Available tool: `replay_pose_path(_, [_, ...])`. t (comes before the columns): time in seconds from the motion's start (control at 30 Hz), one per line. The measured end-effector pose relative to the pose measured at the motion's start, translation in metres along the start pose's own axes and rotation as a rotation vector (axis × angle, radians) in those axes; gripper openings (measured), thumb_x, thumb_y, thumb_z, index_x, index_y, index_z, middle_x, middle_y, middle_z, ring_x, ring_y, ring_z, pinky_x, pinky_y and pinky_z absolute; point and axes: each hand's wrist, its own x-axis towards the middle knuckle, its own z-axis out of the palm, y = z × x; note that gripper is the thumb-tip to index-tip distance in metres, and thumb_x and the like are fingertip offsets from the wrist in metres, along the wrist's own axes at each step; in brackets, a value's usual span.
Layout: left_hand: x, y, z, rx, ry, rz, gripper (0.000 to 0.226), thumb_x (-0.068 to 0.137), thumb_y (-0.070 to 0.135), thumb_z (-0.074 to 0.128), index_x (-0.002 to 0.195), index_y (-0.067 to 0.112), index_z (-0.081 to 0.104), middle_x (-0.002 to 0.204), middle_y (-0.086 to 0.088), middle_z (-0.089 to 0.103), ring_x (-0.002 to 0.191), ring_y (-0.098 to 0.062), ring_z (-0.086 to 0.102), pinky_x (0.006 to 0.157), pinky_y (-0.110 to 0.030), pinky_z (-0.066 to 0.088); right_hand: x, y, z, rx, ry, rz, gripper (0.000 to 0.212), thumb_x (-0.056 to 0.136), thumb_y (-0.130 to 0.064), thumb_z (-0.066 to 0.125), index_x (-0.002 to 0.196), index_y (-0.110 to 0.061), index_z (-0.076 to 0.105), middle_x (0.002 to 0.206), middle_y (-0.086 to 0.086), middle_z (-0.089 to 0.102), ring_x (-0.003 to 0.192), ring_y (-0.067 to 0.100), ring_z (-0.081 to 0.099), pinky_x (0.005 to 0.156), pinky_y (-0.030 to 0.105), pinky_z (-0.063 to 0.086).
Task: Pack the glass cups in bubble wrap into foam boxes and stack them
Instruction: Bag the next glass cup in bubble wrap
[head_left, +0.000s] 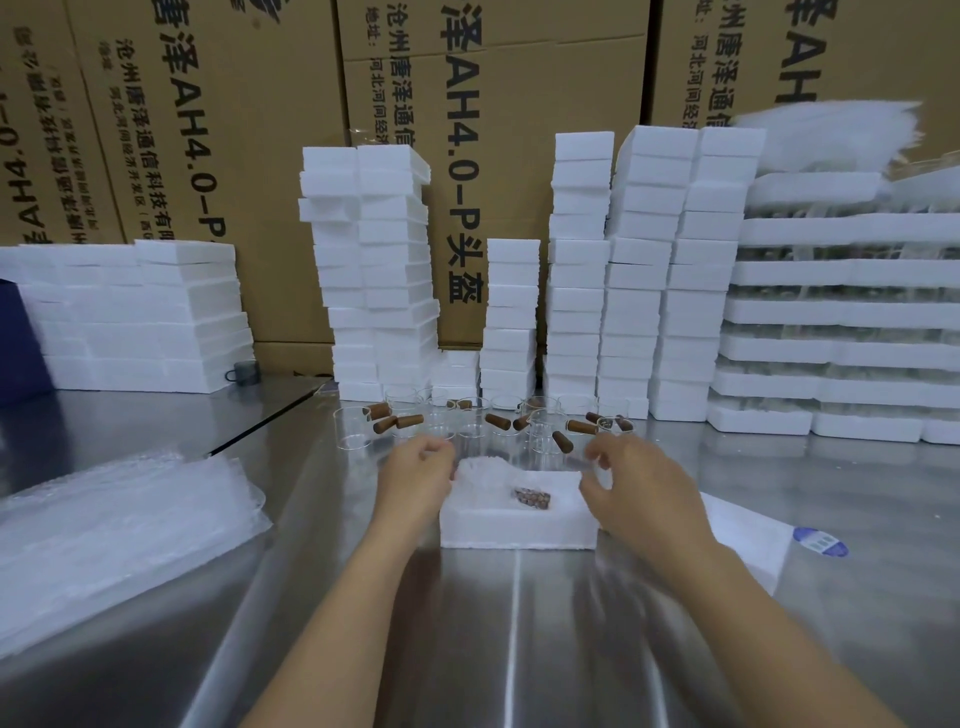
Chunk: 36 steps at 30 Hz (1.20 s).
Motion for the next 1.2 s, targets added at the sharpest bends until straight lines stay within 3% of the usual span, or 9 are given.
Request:
replay_pose_path(0.3, [-0.005,-0.003,0.001,0.289,0.017,0.054,0.023,0.098,0.026,0.058,0.082,0.03,0.074,0.068,0.015,0.076,0.081,-0.004,0.068,0.068,-0.027,0.046,-0.003,0.004,-0.014,-0.127,-0.338,0.211,0.051,0.093,-0.032,0.047,0.144,-0.037,0.045,0.124,-0.003,0.068,0.113,0.024,0.062,0.095,0.039,0.048])
replay_pose_path(0.47, [-0.001,-0.002,0.0,0.268,0.05,0.07,0.021,0.1,0.03,0.059,0.086,0.031,0.074,0.086,0.011,0.077,0.089,-0.012,0.069,0.08,-0.035,0.055,-0.007,0.003,-0.022,-0.162,-0.488,0.187,0.061,0.087,-0.032,0.055,0.143,-0.053,0.04,0.14,-0.01,0.058,0.115,0.019,0.059,0.091,0.035,0.043])
replay_pose_path(0.57, [-0.001,-0.001,0.0,0.217,0.116,0.094,0.023,0.1,0.028,0.061,0.081,0.029,0.073,0.087,0.011,0.075,0.088,-0.016,0.069,0.082,-0.039,0.058,-0.007,0.005,-0.021,-0.279,-0.409,0.168,0.047,0.091,-0.024,0.055,0.134,-0.041,0.054,0.136,-0.004,0.062,0.121,0.022,0.06,0.097,0.036,0.045])
replay_pose_path(0.67, [0.0,0.001,-0.001,0.09,0.155,0.107,0.023,0.1,0.023,0.063,0.08,0.028,0.074,0.084,0.011,0.074,0.088,-0.02,0.07,0.082,-0.041,0.058,-0.001,-0.001,-0.029,-0.307,0.003,0.059,0.038,0.094,-0.016,0.052,0.128,-0.03,0.061,0.114,0.0,0.065,0.107,0.027,0.062,0.088,0.039,0.048])
replay_pose_path(0.8, [-0.004,0.013,-0.001,-0.205,0.102,0.128,0.016,0.1,0.025,0.069,0.087,0.03,0.077,0.084,0.018,0.073,0.091,-0.011,0.067,0.08,-0.024,0.05,0.001,-0.026,-0.044,0.493,0.462,-0.216,0.024,0.096,-0.013,0.069,0.11,-0.031,0.064,0.103,-0.011,0.068,0.096,0.014,0.064,0.086,0.026,0.051])
replay_pose_path(0.87, [-0.007,0.02,-0.002,-0.337,0.027,0.082,0.007,0.102,0.033,0.069,0.102,0.034,0.077,0.104,0.017,0.075,0.107,-0.01,0.069,0.09,-0.029,0.052,0.002,-0.044,-0.044,1.156,0.415,-0.061,0.027,0.093,-0.008,0.074,0.103,-0.031,0.063,0.099,-0.01,0.071,0.093,0.014,0.069,0.084,0.021,0.056])
replay_pose_path(0.93, [-0.01,0.026,-0.002,-0.423,-0.077,0.029,0.027,0.1,0.046,0.071,0.124,0.033,0.071,0.126,0.01,0.072,0.119,-0.011,0.067,0.101,-0.036,0.053,0.001,-0.053,-0.038,1.668,0.221,0.12,0.03,0.092,-0.003,0.074,0.107,-0.023,0.059,0.095,0.0,0.073,0.091,0.02,0.072,0.088,0.025,0.059])
replay_pose_path(1.03, [-0.013,0.027,-0.001,-0.484,-0.18,0.02,0.086,0.082,0.07,0.078,0.152,0.03,0.05,0.136,0.019,0.064,0.131,-0.012,0.062,0.11,-0.042,0.053,0.001,-0.05,-0.027,1.905,0.0,0.27,0.036,0.093,0.001,0.071,0.12,-0.015,0.054,0.104,0.013,0.075,0.101,0.027,0.074,0.091,0.03,0.06])
replay_pose_path(1.2, [-0.008,0.021,-0.003,-0.457,-0.211,0.104,0.097,0.07,0.069,0.091,0.151,0.066,0.038,0.154,0.024,0.035,0.141,-0.01,0.045,0.114,-0.042,0.051,0.005,-0.026,-0.015,1.98,-0.12,0.392,0.054,0.095,0.0,0.069,0.141,-0.022,0.053,0.112,0.01,0.078,0.115,0.031,0.073,0.089,0.035,0.062])
